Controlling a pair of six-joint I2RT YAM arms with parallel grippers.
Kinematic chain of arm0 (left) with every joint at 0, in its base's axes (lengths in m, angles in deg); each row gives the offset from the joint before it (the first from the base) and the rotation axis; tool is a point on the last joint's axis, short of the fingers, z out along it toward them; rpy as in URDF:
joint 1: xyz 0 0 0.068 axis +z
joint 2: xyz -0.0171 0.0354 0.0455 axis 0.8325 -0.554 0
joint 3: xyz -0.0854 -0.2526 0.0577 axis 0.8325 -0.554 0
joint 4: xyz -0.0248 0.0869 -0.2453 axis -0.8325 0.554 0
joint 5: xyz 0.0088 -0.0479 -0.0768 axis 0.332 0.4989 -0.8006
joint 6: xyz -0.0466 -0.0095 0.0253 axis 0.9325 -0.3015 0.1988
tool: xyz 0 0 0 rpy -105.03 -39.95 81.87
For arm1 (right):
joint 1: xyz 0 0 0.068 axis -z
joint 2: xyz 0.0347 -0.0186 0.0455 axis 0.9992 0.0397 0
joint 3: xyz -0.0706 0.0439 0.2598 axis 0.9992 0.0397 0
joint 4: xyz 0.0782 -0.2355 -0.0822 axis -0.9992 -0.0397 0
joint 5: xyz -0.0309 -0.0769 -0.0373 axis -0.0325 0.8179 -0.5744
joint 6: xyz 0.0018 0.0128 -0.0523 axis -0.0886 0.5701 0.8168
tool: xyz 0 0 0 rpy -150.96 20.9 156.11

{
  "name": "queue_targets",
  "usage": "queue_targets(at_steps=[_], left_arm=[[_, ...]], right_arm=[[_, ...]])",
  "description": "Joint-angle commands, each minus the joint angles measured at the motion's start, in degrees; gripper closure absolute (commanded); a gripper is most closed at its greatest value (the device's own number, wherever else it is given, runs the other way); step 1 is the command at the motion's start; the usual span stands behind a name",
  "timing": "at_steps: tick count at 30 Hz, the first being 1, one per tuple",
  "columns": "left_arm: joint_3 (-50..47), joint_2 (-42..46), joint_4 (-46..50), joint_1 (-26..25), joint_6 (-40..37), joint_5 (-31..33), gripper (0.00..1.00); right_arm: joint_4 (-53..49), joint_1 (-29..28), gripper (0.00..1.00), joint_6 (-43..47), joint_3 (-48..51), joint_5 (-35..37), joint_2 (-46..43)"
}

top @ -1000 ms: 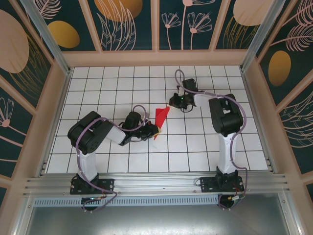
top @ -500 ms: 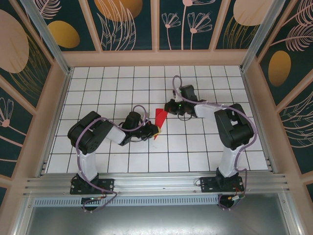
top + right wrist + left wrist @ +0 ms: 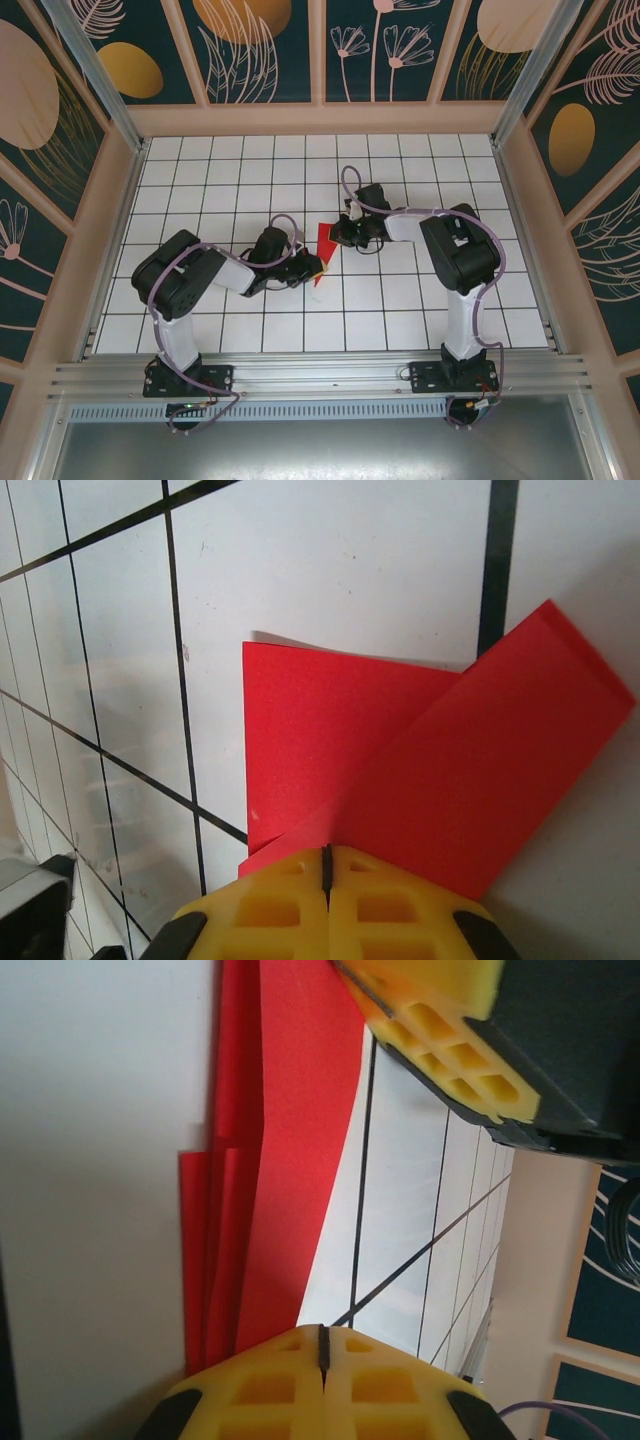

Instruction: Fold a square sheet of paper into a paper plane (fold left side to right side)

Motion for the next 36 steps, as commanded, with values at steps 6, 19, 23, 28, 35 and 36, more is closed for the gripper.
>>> queue_targets(at_steps=[6, 19, 23, 28, 35, 36], left_arm=[[2.8, 11.0, 11.6, -0.4, -5.7, 0.5, 0.86], [3.9, 4.1, 12.7, -1.2, -5.4, -3.9, 0.87], [3.6, 3.1, 12.8, -1.1, -5.2, -2.1, 0.88], [2.8, 2.6, 12.9, -1.1, -5.0, -1.4, 0.89], [1.8, 2.0, 13.8, -1.1, -5.4, -0.9, 0.89], [1.7, 2.0, 14.1, -1.1, -5.6, -0.7, 0.89]], right_arm=[[-4.6, -0.1, 0.98, 0.7, -1.1, 2.7, 2.7], [-5.3, -0.5, 0.98, 0.9, -1.8, 3.2, 3.1], [-5.9, -0.5, 0.98, 1.3, -2.0, 3.6, 3.2], [-6.7, -0.5, 0.98, 1.6, -2.3, 4.2, 3.2], [-7.5, -0.4, 0.98, 2.0, -2.9, 4.4, 3.5], [-7.6, -0.4, 0.98, 2.0, -2.9, 4.5, 3.5]])
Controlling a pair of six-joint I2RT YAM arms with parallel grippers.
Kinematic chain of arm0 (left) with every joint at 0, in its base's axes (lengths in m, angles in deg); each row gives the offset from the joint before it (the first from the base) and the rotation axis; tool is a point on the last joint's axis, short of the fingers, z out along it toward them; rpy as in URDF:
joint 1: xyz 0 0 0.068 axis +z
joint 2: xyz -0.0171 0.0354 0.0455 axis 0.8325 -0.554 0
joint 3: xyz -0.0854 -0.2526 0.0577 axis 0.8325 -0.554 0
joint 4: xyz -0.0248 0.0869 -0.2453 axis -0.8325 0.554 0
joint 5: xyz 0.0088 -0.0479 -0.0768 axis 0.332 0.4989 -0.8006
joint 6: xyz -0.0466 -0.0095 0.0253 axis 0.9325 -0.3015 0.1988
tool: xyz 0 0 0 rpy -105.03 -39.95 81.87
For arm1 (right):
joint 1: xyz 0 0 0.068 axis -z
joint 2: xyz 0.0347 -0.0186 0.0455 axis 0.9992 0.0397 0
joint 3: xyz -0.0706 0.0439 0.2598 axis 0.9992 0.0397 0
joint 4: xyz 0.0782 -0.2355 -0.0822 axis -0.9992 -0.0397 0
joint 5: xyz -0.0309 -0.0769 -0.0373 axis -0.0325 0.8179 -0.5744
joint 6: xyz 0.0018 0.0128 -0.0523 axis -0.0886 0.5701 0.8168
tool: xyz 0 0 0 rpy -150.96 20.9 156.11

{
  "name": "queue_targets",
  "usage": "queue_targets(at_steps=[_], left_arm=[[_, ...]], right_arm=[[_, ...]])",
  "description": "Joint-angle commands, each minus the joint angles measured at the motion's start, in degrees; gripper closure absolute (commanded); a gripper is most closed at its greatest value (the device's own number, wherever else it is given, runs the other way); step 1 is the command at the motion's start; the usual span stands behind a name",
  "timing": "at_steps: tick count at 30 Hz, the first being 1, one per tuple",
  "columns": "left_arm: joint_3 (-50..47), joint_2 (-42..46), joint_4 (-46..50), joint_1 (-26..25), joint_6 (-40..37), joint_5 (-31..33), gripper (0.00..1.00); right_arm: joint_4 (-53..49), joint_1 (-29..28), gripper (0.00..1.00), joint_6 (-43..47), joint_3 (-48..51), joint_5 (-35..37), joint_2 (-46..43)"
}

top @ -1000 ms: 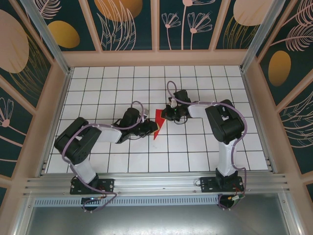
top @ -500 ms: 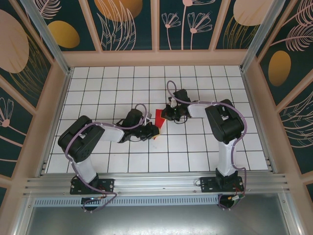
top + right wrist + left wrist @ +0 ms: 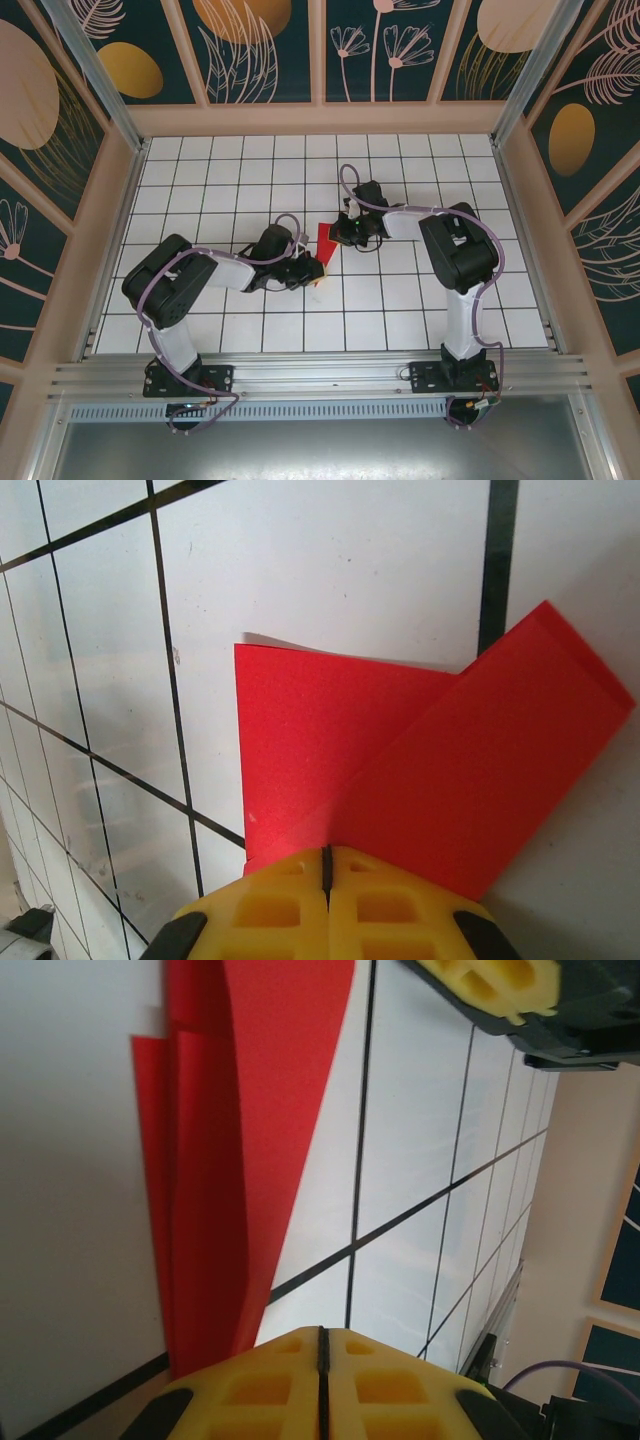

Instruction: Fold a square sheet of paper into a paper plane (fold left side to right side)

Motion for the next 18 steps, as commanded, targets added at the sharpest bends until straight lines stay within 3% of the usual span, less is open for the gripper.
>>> queue_targets(at_steps=[1, 18], left_arm=[[-0.9, -1.1, 2.0, -0.2, -1.5, 1.2, 0.89], [-3.0, -0.6, 2.0, -1.0, -1.6, 0.8, 0.90]], right_arm=[[-3.5, -0.2, 0.98, 1.6, -0.3, 3.6, 2.8], [-4.3, -0.2, 0.98, 2.0, -1.0, 4.0, 3.3]])
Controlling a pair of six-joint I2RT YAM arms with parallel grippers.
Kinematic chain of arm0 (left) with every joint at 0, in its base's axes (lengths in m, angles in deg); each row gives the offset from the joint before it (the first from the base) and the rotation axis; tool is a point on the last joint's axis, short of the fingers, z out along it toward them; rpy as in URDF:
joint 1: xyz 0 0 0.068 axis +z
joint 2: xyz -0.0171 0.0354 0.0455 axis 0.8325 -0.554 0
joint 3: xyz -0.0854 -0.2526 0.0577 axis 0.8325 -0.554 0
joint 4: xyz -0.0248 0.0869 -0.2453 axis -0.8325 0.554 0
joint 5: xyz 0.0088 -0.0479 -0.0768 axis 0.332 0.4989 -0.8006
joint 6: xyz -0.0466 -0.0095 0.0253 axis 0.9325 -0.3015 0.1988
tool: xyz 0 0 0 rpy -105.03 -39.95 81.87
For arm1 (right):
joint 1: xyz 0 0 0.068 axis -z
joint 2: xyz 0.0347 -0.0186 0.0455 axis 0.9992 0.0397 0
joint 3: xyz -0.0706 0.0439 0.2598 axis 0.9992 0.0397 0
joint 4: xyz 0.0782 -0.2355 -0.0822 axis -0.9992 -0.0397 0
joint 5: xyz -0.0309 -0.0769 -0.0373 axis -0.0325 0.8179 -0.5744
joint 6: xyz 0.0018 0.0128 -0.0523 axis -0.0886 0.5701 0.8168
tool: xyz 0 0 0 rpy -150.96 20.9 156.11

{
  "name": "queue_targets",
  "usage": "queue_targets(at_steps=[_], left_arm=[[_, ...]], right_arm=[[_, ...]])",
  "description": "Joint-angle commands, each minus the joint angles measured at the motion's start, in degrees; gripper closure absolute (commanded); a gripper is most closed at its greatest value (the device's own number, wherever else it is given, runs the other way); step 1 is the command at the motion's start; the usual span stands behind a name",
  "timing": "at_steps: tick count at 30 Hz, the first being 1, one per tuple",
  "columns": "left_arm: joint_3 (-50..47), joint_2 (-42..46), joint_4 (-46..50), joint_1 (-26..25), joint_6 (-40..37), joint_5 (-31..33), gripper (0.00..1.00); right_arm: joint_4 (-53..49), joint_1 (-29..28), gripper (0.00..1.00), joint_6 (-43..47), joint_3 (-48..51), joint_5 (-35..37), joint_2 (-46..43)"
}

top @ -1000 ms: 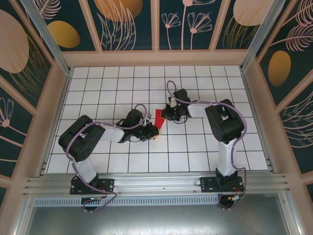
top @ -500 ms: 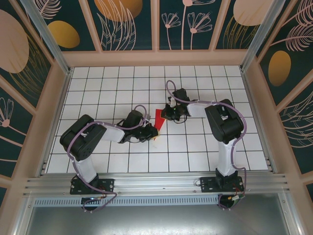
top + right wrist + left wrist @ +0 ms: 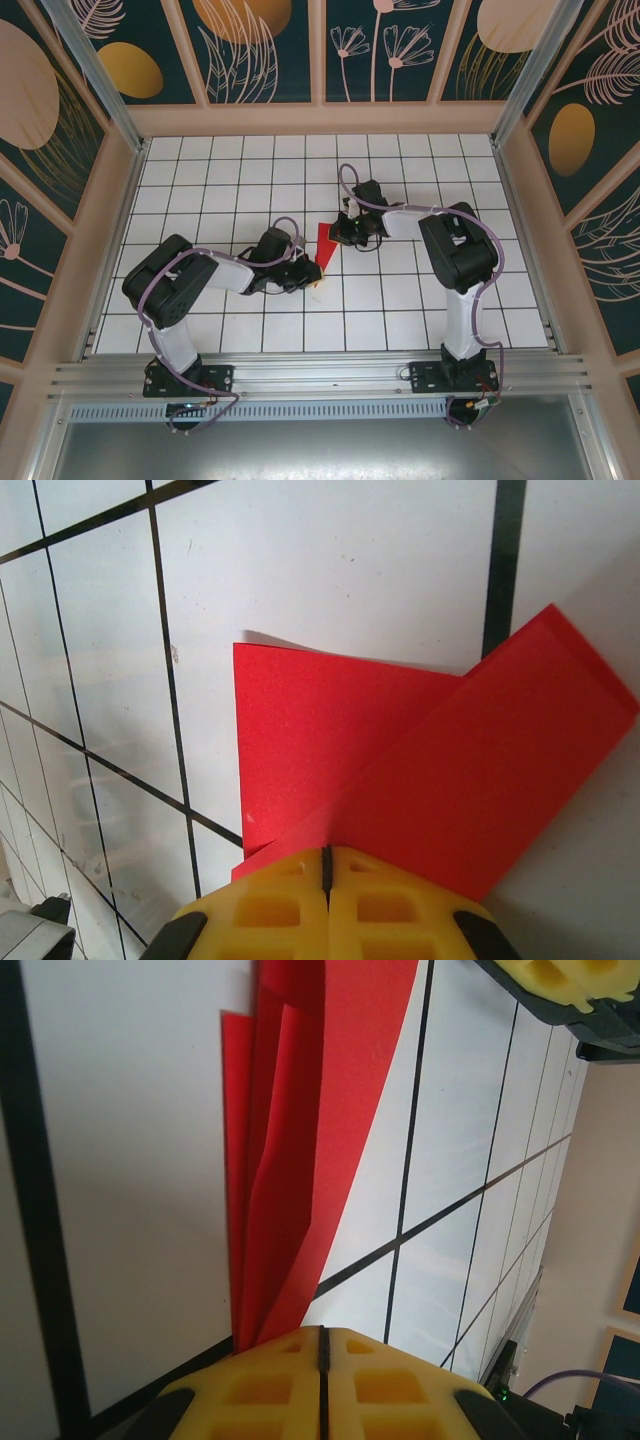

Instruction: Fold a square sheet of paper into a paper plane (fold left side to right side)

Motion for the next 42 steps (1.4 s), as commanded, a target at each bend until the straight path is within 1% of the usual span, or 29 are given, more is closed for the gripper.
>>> queue_targets(at_steps=[1, 6, 17, 21, 23, 24, 25, 27, 29, 34, 42], left_arm=[[-1.4, -0.6, 1.7, -1.1, -0.9, -0.7, 0.90], [-0.9, -0.9, 1.9, -2.1, -0.9, -1.0, 0.90], [-4.2, 1.3, 3.3, -3.1, -0.5, 0.0, 0.90], [-4.8, 4.7, 2.2, -3.0, 0.2, -0.6, 0.91], [-3.0, 8.5, 4.4, -2.9, -1.2, -0.3, 0.91], [-1.2, 9.9, 7.0, -2.9, -2.5, 0.2, 0.91], [0.7, 10.9, 10.0, -2.7, -4.2, 1.0, 0.91], [3.7, 11.5, 13.3, -2.1, -6.0, 1.7, 0.90], [5.5, 10.3, 13.6, -1.2, -6.5, 1.5, 0.90], [9.8, 2.3, 14.1, -0.5, -8.2, 0.2, 0.92], [10.9, -3.7, 12.8, -0.4, -8.7, 0.7, 0.92]], right_arm=[[-3.2, -0.1, 0.98, 1.0, -0.1, 4.0, 3.0], [-3.1, -0.1, 0.98, 0.9, 0.0, 4.0, 3.1], [-3.2, 0.0, 0.98, 0.7, -0.2, 3.9, 3.3], [-3.3, 0.0, 0.98, 0.8, -0.4, 3.8, 3.4], [-3.4, 0.0, 0.98, 0.8, -0.4, 3.8, 3.5], [-3.5, 0.0, 0.98, 0.8, -0.4, 3.8, 3.5], [-3.4, 0.0, 0.98, 0.8, -0.3, 3.7, 3.5], [-3.4, -0.1, 0.98, 0.7, -0.4, 3.7, 3.5], [-3.4, -0.1, 0.98, 0.7, -0.3, 3.7, 3.4], [-3.4, -0.1, 0.98, 0.8, -0.1, 3.5, 3.3], [-3.7, -0.2, 0.98, 0.9, -0.6, 3.2, 3.4]])
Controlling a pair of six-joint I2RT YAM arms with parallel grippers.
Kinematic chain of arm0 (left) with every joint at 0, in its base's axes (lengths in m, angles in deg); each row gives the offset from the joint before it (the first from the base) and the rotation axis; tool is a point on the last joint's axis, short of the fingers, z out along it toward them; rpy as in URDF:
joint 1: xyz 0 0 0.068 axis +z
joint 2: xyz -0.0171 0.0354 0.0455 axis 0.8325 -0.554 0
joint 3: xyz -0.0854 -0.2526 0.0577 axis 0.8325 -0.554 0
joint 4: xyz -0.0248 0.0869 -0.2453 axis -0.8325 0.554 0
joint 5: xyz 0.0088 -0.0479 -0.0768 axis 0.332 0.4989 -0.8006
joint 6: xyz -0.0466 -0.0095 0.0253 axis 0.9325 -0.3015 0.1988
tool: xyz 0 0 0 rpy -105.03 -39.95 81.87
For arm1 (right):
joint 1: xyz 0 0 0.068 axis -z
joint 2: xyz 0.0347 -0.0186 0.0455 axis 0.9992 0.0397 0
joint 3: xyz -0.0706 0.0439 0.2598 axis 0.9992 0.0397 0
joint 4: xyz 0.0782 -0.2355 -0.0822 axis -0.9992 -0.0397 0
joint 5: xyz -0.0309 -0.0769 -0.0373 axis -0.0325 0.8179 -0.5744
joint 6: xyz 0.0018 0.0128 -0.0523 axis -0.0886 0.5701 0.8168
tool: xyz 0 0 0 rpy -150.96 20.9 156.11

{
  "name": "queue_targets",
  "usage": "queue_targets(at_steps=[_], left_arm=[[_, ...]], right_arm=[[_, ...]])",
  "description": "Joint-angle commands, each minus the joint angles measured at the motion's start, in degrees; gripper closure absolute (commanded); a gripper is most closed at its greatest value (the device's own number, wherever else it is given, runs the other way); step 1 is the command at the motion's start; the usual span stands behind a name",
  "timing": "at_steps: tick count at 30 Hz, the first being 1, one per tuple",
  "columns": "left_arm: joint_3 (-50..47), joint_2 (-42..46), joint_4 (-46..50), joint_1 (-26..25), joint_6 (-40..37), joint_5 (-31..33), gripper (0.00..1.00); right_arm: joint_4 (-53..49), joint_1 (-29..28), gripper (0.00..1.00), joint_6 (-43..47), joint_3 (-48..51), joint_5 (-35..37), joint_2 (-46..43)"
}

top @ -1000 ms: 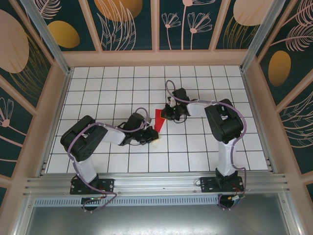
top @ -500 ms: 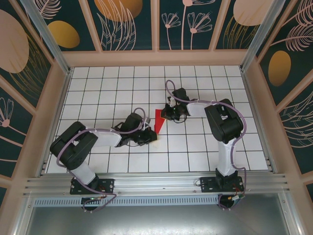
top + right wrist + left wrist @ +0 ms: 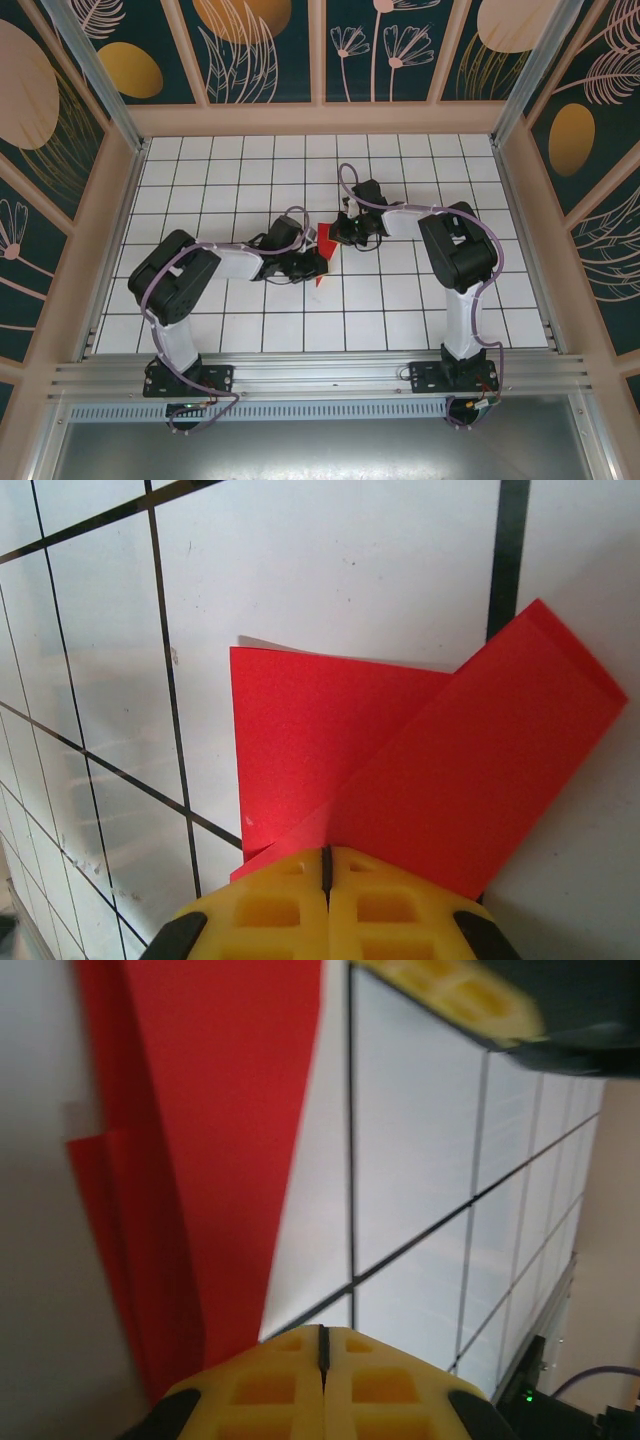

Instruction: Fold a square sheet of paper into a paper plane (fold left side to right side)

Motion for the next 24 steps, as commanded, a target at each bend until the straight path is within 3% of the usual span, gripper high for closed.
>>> queue_targets(at_steps=[1, 11, 24], left_arm=[[0.9, -1.6, 0.8, 0.1, -1.6, 0.3, 0.92], [-5.7, 0.2, -1.3, -0.5, 0.1, -0.7, 0.92], [-9.0, 7.4, 3.1, -1.4, -1.8, -1.8, 0.92]], right_arm=[[-3.4, -0.2, 0.98, 0.9, -0.2, 3.4, 3.1], [-4.3, -0.2, 0.97, 1.4, -1.0, 3.7, 3.3], [-4.8, 0.0, 0.97, 1.7, -1.7, 3.6, 4.0]])
